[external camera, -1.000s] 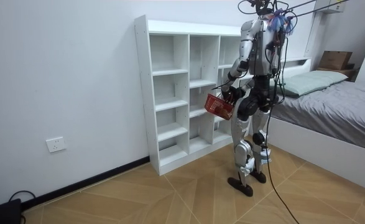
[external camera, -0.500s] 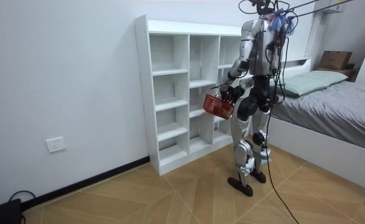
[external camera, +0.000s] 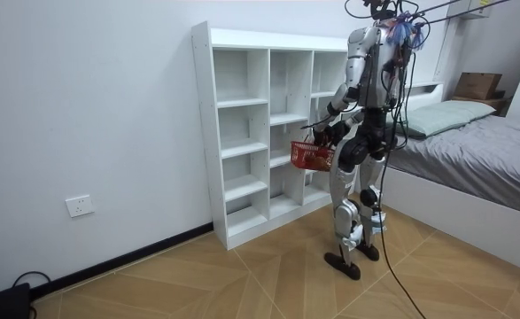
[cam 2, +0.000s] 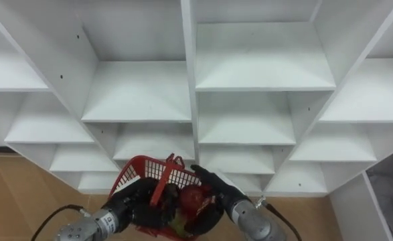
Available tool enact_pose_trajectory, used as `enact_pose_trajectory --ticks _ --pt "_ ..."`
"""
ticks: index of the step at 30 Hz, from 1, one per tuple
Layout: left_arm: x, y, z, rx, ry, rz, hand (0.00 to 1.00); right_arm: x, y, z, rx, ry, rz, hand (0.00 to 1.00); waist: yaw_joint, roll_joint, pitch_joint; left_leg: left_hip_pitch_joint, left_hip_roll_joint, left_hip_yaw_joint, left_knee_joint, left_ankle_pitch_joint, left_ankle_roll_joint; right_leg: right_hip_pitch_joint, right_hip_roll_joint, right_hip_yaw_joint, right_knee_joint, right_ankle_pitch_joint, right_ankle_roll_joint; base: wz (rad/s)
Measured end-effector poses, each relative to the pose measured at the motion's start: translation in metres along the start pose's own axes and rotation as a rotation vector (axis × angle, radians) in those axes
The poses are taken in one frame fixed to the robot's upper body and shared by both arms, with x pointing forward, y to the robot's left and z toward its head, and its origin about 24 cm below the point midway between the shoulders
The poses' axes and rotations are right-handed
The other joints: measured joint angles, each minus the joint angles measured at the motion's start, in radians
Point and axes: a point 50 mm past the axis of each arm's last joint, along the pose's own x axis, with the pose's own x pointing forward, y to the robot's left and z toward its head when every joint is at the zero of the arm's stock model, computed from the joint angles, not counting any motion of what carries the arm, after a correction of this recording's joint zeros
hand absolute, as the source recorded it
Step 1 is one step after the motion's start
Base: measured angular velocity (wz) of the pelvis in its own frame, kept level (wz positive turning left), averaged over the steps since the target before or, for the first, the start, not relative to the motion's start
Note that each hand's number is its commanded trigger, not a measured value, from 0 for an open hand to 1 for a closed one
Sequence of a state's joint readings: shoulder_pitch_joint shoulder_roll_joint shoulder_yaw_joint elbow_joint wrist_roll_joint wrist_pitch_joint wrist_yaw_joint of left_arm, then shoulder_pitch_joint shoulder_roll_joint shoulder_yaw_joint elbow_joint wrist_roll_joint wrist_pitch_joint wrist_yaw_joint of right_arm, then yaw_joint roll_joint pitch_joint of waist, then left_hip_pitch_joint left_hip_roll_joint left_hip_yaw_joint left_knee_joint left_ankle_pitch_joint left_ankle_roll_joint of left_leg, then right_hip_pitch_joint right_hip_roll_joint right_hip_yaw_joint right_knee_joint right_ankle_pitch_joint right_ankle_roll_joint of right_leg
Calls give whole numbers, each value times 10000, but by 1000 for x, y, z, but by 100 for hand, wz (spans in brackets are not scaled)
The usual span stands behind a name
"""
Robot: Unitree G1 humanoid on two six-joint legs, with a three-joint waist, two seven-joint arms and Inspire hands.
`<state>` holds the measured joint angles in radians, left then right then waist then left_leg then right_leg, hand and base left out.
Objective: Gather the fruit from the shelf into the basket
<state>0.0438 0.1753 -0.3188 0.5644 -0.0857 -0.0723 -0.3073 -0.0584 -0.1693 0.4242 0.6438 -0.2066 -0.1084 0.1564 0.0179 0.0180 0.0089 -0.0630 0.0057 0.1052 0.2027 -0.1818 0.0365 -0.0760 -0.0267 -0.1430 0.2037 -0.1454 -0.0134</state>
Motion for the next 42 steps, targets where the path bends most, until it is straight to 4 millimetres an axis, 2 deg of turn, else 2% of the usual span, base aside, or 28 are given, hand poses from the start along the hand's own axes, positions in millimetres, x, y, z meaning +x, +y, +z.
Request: enact_pose_trajectory --ticks 4,7,11,18,26,35,42 --pt "-3 6 -6 -257 160 311 100 -4 -6 1 -42 -133 -163 0 79 -37 -18 16 5 0 -45 1 -1 -7 -29 22 -13 -1 0 0" --pt "-5 11 -14 -462 493 707 100 -8 -11 -3 -202 -32 -262 0 128 -133 -67 49 8 -5 -48 1 -2 23 -27 29 -20 -2 3 0" --pt "-7 14 -22 -609 822 1161 100 -12 -12 -4 -349 -66 -383 0 142 -258 -62 48 5 -8 -54 1 -2 24 -30 25 -22 -2 3 0" --pt "-11 24 -26 -914 884 1678 100 -15 -7 8 -1106 -524 -262 0 167 -289 -58 49 4 -5 -75 0 -2 9 28 19 -12 1 1 0" --pt "-12 27 -26 -1087 844 1866 100 -18 -7 22 -1156 -1210 -423 0 193 -304 -51 56 3 -3 -93 0 -2 10 23 19 -21 1 2 0" --pt "-16 32 -33 -1374 1112 2557 100 -19 -7 18 -1089 -949 -446 0 193 -350 -25 79 5 -5 -121 -1 -3 19 32 17 -6 4 1 0" --pt "-18 33 -40 -1571 1425 2957 100 -25 -4 5 -609 -460 -622 0 174 -349 -23 131 -3 -9 -162 -2 -1 56 33 21 -19 2 3 0"
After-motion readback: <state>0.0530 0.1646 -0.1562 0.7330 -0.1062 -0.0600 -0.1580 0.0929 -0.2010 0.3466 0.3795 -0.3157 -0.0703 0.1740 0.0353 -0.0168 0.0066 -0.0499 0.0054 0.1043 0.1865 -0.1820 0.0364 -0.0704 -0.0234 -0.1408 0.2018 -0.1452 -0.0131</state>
